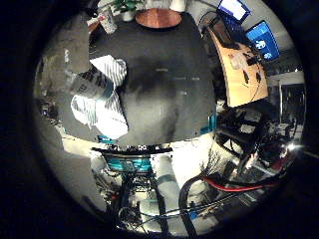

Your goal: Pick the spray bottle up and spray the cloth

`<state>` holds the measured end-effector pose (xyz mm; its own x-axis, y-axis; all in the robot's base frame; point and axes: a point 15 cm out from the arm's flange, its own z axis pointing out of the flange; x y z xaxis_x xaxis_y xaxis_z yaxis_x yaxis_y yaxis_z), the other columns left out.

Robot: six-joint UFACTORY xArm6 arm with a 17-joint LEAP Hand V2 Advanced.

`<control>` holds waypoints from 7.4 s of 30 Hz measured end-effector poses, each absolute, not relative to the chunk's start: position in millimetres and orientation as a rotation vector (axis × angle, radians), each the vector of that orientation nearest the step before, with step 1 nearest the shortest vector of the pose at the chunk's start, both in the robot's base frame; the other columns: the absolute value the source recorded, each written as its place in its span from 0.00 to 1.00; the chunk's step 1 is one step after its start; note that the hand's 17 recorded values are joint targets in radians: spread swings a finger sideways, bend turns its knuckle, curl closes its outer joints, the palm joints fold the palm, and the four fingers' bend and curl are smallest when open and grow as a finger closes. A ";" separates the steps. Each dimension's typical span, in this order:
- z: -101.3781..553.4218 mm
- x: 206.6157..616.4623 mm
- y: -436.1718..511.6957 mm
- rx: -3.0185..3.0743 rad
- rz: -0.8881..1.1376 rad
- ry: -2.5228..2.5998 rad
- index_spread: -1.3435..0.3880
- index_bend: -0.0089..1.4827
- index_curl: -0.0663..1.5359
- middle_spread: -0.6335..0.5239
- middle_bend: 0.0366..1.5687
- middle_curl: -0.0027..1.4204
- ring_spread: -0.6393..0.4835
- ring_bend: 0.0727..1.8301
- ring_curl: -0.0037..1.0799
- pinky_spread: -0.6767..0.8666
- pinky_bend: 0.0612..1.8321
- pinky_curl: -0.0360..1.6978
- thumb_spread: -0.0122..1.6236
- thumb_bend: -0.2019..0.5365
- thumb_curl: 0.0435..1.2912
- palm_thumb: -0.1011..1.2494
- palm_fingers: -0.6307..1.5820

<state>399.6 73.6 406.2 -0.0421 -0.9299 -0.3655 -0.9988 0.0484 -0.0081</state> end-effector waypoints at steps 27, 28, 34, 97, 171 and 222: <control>504.3 346.3 49.5 -2.035 0.323 1.979 0.60 0.76 0.46 0.37 0.83 0.53 0.37 0.76 0.61 0.25 0.72 0.40 0.60 0.26 0.70 0.78 0.82; 506.5 345.4 47.0 -2.041 0.314 1.982 0.60 0.76 0.46 0.37 0.83 0.53 0.37 0.76 0.61 0.25 0.72 0.40 0.60 0.26 0.70 0.78 0.82; 487.3 349.2 42.5 -2.098 0.355 2.024 0.60 0.76 0.46 0.37 0.83 0.53 0.37 0.76 0.61 0.25 0.71 0.40 0.59 0.26 0.70 0.78 0.82; 322.3 446.7 1.7 -1.074 0.400 2.180 0.80 0.12 0.23 0.80 0.10 0.23 0.90 0.22 0.20 0.86 0.58 0.14 0.65 0.24 0.29 0.51 0.32; 196.6 478.2 -32.9 -0.777 0.365 2.421 0.44 0.20 0.36 0.19 0.52 0.41 0.30 0.68 0.44 0.02 0.56 0.16 0.58 0.25 0.31 0.92 0.86; 472.6 431.0 -61.5 -1.171 -0.047 2.037 0.47 0.20 0.39 0.29 0.29 0.30 0.36 0.49 0.29 0.42 0.60 0.20 0.56 0.24 0.40 0.81 0.54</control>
